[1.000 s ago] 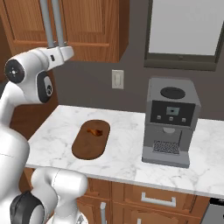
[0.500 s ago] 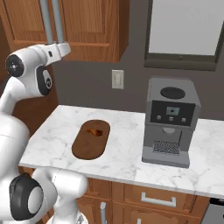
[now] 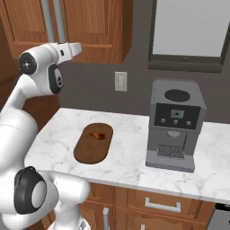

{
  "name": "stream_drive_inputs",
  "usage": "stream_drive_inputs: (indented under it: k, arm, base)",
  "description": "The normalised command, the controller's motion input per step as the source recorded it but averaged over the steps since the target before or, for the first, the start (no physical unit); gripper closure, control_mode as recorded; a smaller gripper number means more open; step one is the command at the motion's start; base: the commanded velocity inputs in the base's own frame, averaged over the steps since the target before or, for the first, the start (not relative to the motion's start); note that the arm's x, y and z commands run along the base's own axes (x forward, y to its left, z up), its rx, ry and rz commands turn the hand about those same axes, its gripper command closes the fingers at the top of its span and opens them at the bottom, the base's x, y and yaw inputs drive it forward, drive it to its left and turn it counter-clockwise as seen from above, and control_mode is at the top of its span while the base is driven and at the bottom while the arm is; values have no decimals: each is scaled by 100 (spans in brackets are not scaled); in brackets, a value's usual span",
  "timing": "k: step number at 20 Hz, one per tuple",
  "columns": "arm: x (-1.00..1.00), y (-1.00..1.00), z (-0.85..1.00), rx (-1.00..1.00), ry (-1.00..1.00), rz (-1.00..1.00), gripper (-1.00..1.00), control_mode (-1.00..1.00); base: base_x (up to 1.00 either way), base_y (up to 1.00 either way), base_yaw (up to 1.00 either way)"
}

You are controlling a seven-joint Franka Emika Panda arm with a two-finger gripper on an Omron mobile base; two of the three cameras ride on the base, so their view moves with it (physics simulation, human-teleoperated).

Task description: Open the cabinet, retrieve the rolling pin, and place it next to the meat on the cutting board to prepare for tenderizing.

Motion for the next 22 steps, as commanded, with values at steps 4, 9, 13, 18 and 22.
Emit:
stream_drive_inputs:
  k: [4,9,13,18,22]
  arm:
    - [-6,-51,5,4,-2,-2,-100,-100]
    - [1,-8,12,4,-1,0,-100,-100]
    - [0,10,13,1,-4,0,-100,-100]
    - [-1,19,3,0,-3,0,-100,-100]
    - [0,13,0,0,0,0,-100,-100]
  base:
    - [0,0,0]
    - [0,0,0]
    - [0,0,0]
    - [0,0,0]
    - [0,0,0]
